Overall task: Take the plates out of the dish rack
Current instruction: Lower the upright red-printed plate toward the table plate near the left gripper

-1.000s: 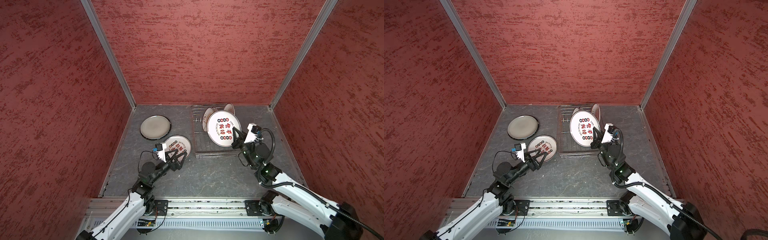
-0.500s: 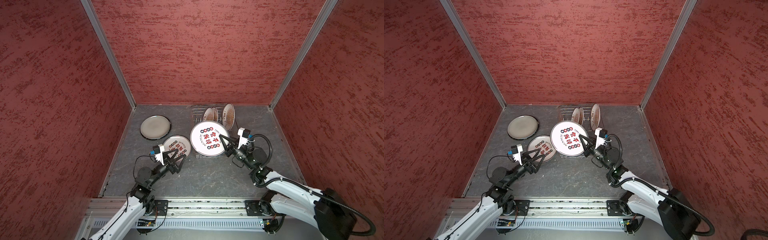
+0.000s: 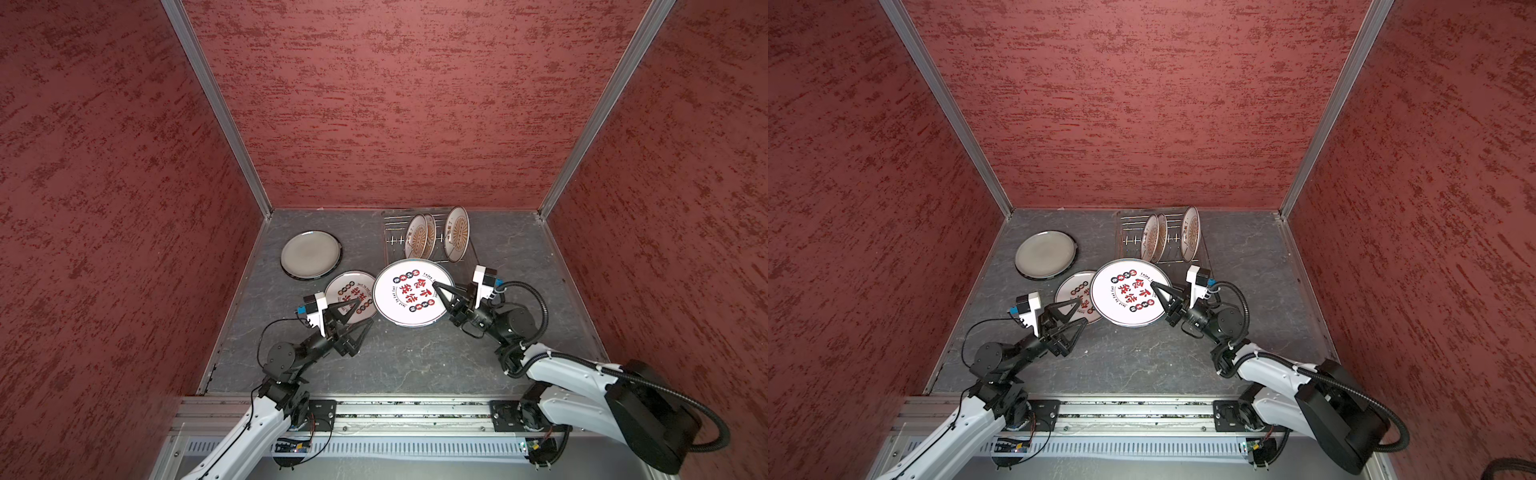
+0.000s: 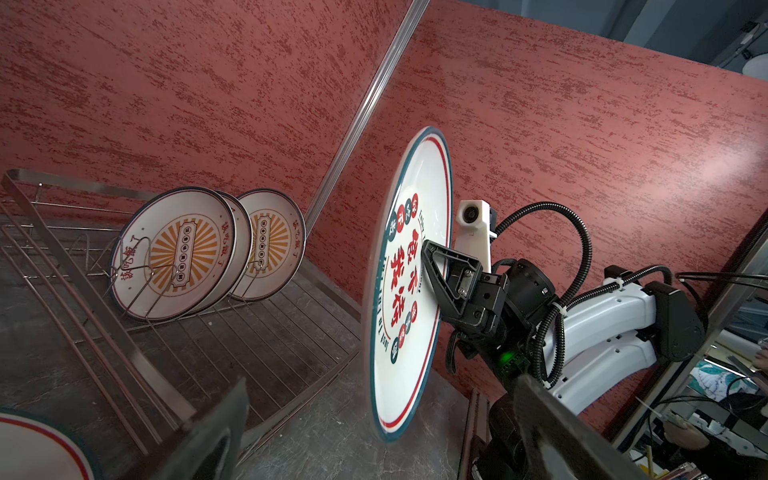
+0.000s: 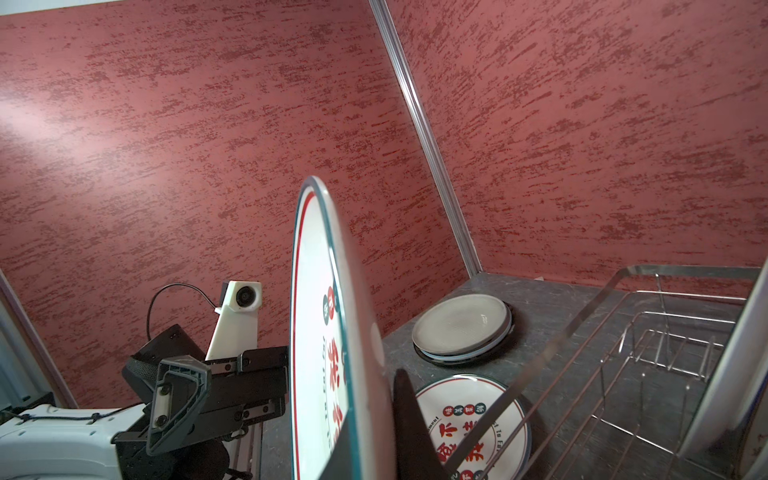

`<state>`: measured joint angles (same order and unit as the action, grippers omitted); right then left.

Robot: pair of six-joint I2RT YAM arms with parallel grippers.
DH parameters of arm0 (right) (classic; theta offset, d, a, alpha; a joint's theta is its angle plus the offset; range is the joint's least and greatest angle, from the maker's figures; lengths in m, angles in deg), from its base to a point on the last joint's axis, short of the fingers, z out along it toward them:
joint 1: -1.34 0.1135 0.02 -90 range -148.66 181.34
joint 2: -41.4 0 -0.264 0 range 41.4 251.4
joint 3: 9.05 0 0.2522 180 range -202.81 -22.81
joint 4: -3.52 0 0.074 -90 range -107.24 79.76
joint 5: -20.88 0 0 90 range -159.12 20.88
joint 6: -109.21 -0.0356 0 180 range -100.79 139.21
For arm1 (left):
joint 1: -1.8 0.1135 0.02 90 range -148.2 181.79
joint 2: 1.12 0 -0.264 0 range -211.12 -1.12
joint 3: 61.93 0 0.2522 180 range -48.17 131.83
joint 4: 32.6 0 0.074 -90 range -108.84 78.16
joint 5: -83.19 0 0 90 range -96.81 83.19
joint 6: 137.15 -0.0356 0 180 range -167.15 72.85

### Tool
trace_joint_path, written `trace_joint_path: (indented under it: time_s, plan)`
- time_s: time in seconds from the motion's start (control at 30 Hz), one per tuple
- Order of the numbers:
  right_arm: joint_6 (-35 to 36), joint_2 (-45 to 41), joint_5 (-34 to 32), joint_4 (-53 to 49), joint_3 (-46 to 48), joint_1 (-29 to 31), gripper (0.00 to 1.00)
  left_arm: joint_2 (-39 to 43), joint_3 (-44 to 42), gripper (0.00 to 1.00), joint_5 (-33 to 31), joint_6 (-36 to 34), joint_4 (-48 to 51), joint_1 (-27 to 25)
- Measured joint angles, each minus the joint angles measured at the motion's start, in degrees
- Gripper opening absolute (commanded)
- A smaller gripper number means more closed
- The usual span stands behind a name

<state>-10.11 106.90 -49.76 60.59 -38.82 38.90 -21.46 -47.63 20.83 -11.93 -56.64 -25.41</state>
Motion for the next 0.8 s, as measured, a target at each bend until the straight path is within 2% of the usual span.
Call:
trace_joint_path:
  time_s: [0.07, 0.17, 0.23, 0.33, 0.43, 0.53, 0.8]
  plan:
    - [-0.33, 0.28, 0.66, 0.76, 0.0, 0.0, 0.0, -0.31, 0.0, 0.98, 0.61, -0.17, -0.52, -0.5]
    - [-0.68, 1.09, 2.14, 1.81, 0.0, 0.0, 0.0, -1.22, 0.0, 0.88, 1.27, -0.81, -1.42, -1.73]
    - [-0.81, 1.77, 3.15, 2.23, 0.0, 0.0, 0.0, -2.05, 0.0, 0.87, 1.86, -1.51, -2.05, -2.78]
    - [-0.92, 2.93, 4.57, 2.58, 0.0, 0.09, 0.0, -3.87, 0.0, 0.79, 2.36, -2.51, -2.27, -4.61]
    - [-0.92, 4.5, 5.97, 3.15, -0.22, 0.28, 0.0, -7.04, 0.0, 0.76, 2.8, -4.02, -2.84, -6.69]
    - [-0.92, 6.27, 7.48, 3.43, -0.83, 0.46, 0.0, -10.4, 0.02, 0.54, 2.97, -5.31, -3.56, -8.35]
    - [-1.36, 9.11, 9.29, 5.27, -2.84, 0.94, 0.0, -11.3, 0.02, 0.26, 0.44, -6.43, -4.02, -9.4]
